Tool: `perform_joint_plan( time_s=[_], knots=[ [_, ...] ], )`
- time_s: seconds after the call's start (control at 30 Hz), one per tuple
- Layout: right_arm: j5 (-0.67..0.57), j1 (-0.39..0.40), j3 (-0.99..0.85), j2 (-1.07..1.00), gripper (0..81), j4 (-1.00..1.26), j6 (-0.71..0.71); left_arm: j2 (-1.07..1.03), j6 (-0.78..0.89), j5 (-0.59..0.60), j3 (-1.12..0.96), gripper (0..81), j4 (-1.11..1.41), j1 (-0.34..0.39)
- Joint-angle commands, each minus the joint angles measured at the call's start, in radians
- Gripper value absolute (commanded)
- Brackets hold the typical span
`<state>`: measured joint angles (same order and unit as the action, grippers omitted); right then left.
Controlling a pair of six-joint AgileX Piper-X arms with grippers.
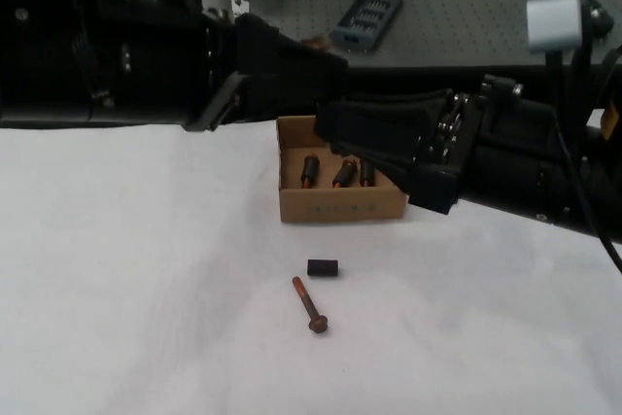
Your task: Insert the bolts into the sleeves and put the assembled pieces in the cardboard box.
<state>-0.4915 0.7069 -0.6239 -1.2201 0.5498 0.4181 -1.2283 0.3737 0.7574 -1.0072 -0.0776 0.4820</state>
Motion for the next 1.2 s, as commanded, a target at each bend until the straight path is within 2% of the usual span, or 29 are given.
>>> perform_joint_plan(
  time_s=[0.0, 0.03, 0.17, 0.4, 0.53, 0.63, 0.77, 0.93, 1.03, 1.17],
  knots=[
    [0.018, -0.008, -0.021, 0.006, 1.8, 0.039, -0.008, 0.01, -0.002, 0.069, 0.005, 48.4, -0.032, 0.007],
    [0.018, -0.008, -0.021, 0.006, 1.8, 0.039, -0.008, 0.01, 0.02, 0.073, 0.005, 50.0, -0.032, 0.007],
    [0.018, -0.008, -0.021, 0.006, 1.8, 0.021, -0.011, 0.01, 0.042, 0.15, 0.005, 46.4, -0.01, 0.007],
    [0.01, -0.008, -0.021, 0.006, 1.8, -0.023, -0.013, 0.011, 0.094, 0.168, 0.005, 45.5, 0.09, 0.004],
    [-0.009, -0.008, -0.021, 0.008, 1.8, -0.04, -0.013, 0.021, 0.093, 0.174, 0.005, 45.5, 0.1, -0.042],
    [-0.014, -0.015, -0.021, 0.008, 1.8, -0.084, -0.015, 0.037, 0.091, 0.193, 0.005, 45.5, 0.078, -0.104],
    [-0.014, -0.048, -0.021, 0.008, 1.8, -0.123, -0.03, 0.074, 0.039, 0.262, 0.005, 44.2, -0.084, -0.21],
    [-0.014, -0.125, -0.061, -0.008, 1.8, -0.218, -0.055, 0.146, -0.292, 0.253, 0.005, 34.7, -0.536, -0.32],
    [-0.014, -0.157, -0.121, -0.048, 1.8, -0.318, -0.13, 0.197, -0.404, 0.171, 0.005, 33.6, -0.716, -0.341],
    [-0.012, -0.178, -0.211, -0.142, 1.8, -0.359, -0.17, 0.277, -0.411, 0.131, 0.005, 33.6, -0.806, -0.34]
  ],
)
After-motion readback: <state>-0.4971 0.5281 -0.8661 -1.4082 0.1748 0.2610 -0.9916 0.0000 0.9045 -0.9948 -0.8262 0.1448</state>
